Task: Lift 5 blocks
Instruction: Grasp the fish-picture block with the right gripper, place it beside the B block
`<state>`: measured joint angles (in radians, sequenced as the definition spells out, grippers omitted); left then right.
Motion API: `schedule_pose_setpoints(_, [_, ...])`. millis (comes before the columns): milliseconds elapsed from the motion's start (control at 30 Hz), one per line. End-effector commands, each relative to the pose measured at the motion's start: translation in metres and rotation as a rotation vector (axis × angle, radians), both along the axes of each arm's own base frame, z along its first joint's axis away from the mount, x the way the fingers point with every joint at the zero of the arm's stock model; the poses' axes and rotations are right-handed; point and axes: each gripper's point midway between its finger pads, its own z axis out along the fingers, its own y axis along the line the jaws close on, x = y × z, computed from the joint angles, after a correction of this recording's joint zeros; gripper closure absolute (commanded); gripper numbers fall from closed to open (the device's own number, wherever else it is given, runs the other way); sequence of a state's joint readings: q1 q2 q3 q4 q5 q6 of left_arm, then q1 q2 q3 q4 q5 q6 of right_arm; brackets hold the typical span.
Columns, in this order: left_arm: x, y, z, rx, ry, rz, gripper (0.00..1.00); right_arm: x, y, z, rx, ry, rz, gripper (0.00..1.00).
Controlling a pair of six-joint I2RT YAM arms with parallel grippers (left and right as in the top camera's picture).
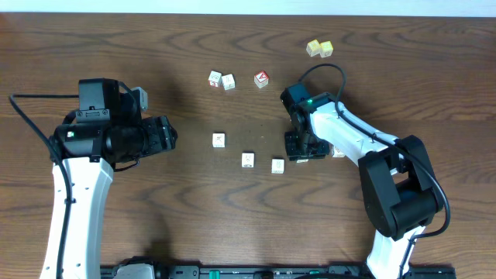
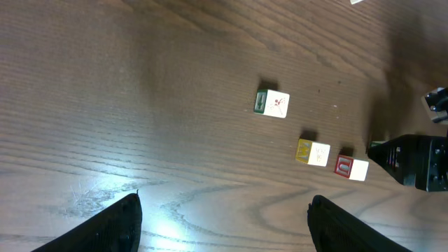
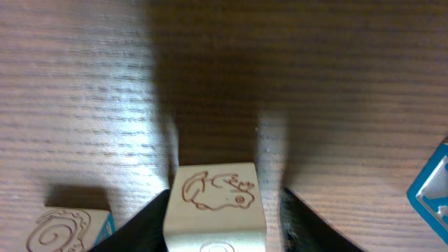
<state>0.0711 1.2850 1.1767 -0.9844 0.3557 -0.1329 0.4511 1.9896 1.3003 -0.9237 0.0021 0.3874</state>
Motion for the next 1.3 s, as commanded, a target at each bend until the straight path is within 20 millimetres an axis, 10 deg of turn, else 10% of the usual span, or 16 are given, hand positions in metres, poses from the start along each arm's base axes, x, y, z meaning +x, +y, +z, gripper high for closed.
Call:
schedule_pose_setpoints(0, [0.004,0.003,0.006,0.014,-0.018,0.000,0.24,0.002,-0.002,-0.002,-0.015,-0.010,0.049,0.64])
schedule_pose_setpoints(1267, [0.004,0.003,0.006,0.014,-0.018,0.001,0.24,0.014,-0.053,-0.002,-0.001,0.027,-0.123,0.67])
